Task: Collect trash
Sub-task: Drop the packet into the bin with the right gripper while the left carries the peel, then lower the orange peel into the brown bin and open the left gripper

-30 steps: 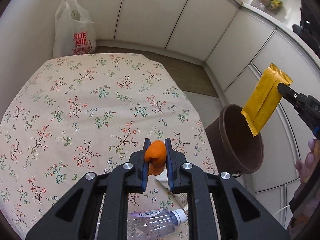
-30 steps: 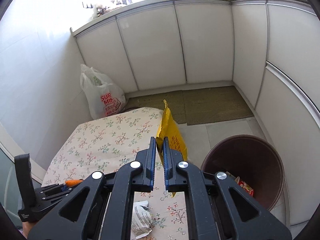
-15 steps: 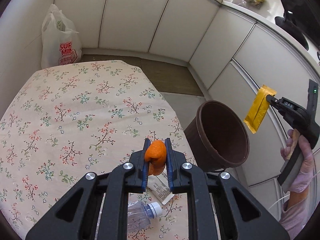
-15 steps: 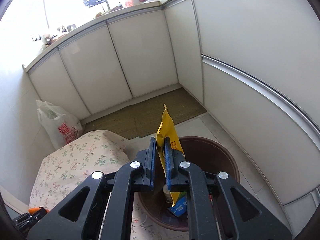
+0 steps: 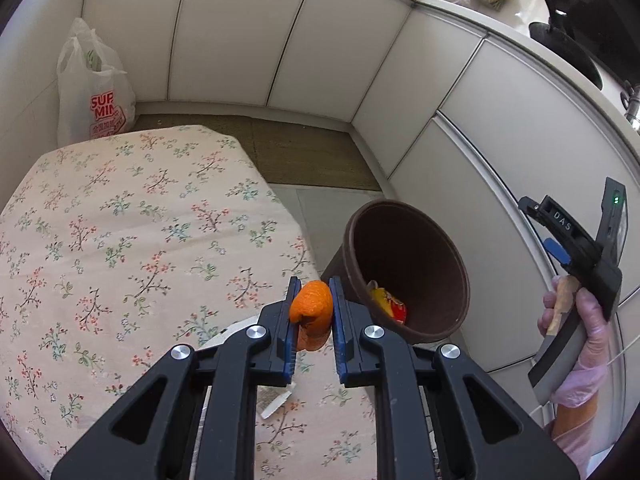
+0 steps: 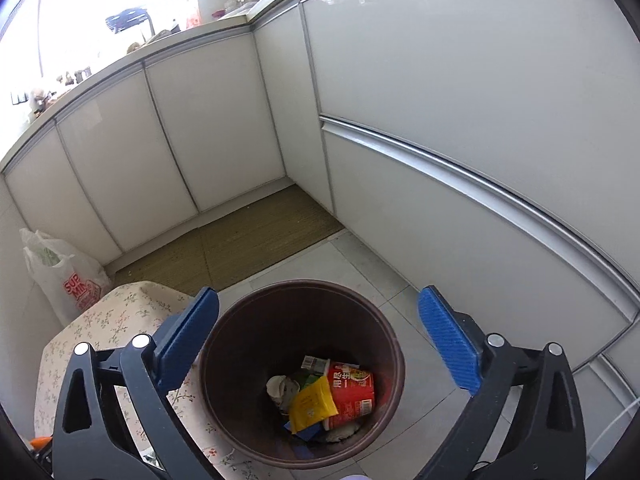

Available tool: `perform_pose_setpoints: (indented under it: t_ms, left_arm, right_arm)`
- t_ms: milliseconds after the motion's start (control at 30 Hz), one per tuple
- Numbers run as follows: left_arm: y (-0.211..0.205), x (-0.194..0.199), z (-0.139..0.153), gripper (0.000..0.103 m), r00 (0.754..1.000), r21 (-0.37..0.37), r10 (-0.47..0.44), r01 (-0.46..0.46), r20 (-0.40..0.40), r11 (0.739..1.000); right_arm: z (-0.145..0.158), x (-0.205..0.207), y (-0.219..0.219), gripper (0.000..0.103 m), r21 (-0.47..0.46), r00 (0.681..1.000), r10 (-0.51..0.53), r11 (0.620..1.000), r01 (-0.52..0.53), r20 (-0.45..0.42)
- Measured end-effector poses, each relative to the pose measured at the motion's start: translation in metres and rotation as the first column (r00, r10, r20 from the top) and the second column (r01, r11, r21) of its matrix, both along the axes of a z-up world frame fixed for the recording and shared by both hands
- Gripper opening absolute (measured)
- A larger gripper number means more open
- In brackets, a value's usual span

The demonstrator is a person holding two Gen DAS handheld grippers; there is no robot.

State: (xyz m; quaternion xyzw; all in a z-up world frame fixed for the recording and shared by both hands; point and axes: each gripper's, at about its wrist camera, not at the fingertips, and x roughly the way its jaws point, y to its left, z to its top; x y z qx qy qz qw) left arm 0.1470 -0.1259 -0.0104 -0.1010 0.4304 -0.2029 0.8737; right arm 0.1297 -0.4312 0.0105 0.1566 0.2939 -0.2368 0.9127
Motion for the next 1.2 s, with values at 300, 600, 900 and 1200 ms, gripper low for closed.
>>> perform_pose_setpoints:
  t_ms: [300,600,900,1200]
  left_arm:
    - [-0.1,0.021,0.044,0.015,0.993,-0.003,-0.086,0.087,0.082,0.996]
    - [-0.2,0.049,0.034,0.015,0.984,0.118,-0.163,0.154,0.074,0.981]
    - [-0.257,0.069,-0.004,0.018,0.981,0.147,-0.192,0.194,-0.027,0.97]
    - [-0.255,0.077,-0.028,0.046,0.982,0.157,-0.154,0.17,-0.112,0.973]
  right_arm:
    - [-0.015,-0.038,-0.061,0.096,0.051,0.986,-0.155,0.986,0.158,-0.055]
    - [-0.035,-0.051,-0.099,0.096,0.126,0.979,-0.164,0.976,0.179,-0.124]
    - [-0.047,-0.047,-0.111,0.096,0.119,0.97,-0.162,0.975,0.185,-0.18]
    - [-0.057,-0.045,-0.12,0.096,0.134,0.96,-0.174,0.969,0.207,-0.221]
